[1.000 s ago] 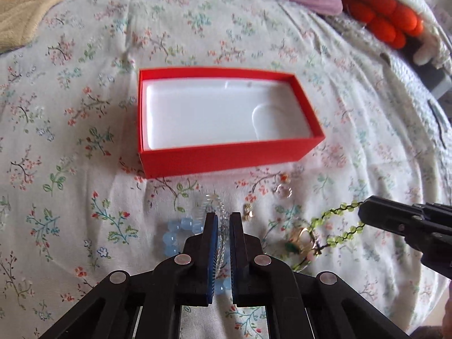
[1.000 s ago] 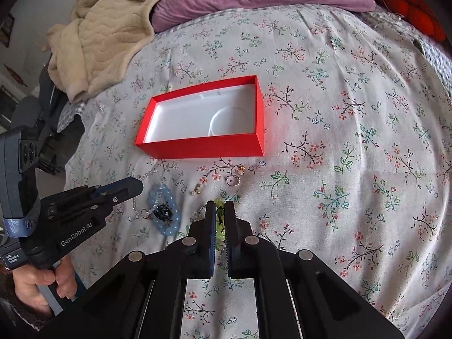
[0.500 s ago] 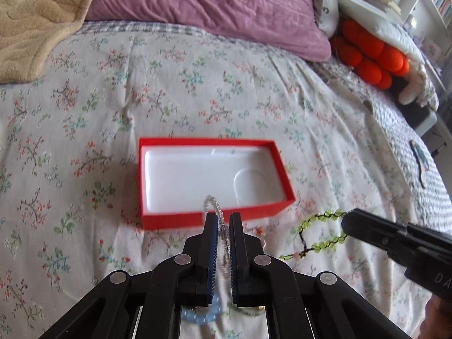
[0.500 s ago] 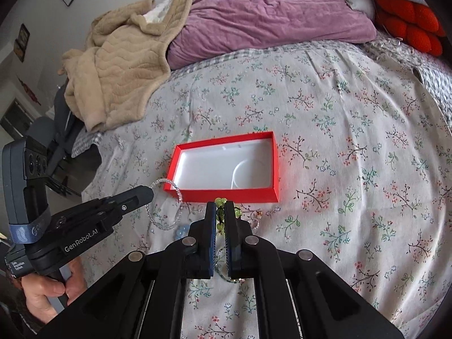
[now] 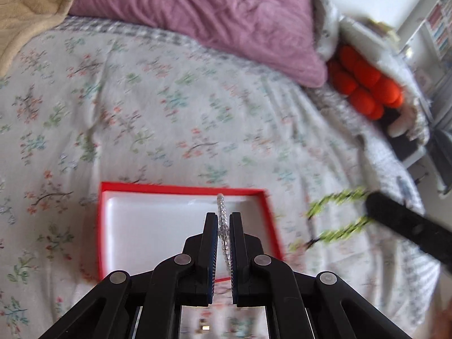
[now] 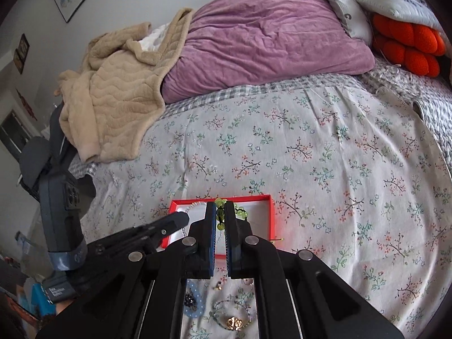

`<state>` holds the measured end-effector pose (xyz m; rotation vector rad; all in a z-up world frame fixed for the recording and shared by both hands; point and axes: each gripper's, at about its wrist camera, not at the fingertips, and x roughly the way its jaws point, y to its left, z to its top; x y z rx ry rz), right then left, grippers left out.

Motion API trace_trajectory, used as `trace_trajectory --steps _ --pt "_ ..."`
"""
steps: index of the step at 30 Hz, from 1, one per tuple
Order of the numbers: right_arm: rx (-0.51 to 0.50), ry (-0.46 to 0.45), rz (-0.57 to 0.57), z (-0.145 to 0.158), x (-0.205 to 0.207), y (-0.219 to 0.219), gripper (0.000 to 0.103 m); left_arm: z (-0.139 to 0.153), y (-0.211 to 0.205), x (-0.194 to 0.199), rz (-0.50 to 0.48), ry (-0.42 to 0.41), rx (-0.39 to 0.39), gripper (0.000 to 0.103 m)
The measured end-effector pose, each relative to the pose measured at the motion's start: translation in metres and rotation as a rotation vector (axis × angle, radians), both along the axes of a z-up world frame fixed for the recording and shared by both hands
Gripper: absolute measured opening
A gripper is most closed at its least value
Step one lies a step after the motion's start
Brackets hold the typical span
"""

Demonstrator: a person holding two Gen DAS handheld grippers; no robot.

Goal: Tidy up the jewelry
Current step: 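Carry both held bracelets up and over into the red box, then open the left gripper over the white insert while the right gripper releases its bracelet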

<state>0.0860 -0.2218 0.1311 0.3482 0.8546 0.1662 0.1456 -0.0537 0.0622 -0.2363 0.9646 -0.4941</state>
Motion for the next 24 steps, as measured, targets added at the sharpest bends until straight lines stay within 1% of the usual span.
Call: trace_trajectory --steps 1,3,6,9,11,14,15,19,24 --pt "0.000 0.002 0.007 -0.003 0.005 0.005 0.006 -0.007 0.003 0.002 0.012 0.006 0.034 0.002" --pt "0.004 0.015 0.024 -0.011 0.016 0.015 0.006 -0.016 0.010 0.006 0.034 0.015 0.077 0.002" --pt "0.035 0.037 0.070 -0.025 0.028 0.032 0.006 -0.021 0.022 0.009 0.065 0.009 0.134 0.002" --pt "0.059 0.055 0.091 -0.039 0.036 0.041 0.006 -0.028 0.030 0.012 0.083 0.028 0.148 0.002" --pt "0.034 0.075 0.074 -0.049 0.039 0.039 0.006 -0.035 0.031 0.013 0.089 0.043 0.168 0.002" --pt "-0.030 0.105 0.031 -0.065 0.042 0.027 0.006 -0.039 0.028 0.013 0.087 0.035 0.207 0.002" --pt "-0.036 0.116 0.018 -0.069 0.043 0.023 0.006 -0.039 0.026 0.013 0.086 0.032 0.216 0.002" --pt "-0.013 0.152 -0.011 -0.083 0.045 0.005 0.006 -0.040 0.017 0.013 0.065 0.015 0.243 0.002" --pt "-0.016 0.169 -0.024 -0.086 0.043 0.000 0.007 -0.038 0.010 0.010 0.053 -0.012 0.288 0.004"
